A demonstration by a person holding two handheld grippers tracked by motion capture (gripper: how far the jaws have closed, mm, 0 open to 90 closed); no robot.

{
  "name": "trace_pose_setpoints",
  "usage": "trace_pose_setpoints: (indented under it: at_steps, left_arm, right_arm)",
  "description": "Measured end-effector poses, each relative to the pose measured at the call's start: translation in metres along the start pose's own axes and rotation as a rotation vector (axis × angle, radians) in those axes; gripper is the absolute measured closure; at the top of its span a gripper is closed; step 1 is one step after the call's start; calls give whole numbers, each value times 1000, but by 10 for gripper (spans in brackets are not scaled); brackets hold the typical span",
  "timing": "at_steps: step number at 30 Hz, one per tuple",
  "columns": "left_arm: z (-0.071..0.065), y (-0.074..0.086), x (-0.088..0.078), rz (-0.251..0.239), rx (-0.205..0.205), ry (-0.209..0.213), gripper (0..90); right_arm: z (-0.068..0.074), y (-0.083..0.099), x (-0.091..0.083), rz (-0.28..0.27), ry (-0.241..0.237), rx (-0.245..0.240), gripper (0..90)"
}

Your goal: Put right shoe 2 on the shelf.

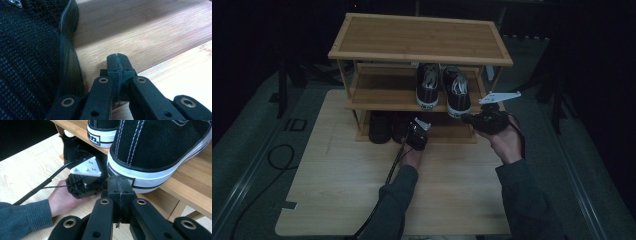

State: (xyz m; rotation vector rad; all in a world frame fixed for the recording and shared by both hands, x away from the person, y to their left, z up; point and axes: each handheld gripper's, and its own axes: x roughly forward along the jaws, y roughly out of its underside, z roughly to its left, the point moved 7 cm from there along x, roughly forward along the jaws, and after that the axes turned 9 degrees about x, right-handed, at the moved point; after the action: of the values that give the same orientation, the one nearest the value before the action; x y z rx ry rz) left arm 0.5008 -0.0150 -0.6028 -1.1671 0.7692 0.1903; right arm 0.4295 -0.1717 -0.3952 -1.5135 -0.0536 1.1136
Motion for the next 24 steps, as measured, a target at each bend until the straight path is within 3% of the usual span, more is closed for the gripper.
trace_pose_setpoints:
  at_steps: [24]
  left_arm:
    - [0, 0, 0, -3, -5, -2, 900]
  right_arm:
    - [2, -5, 7, -3, 5, 4, 900]
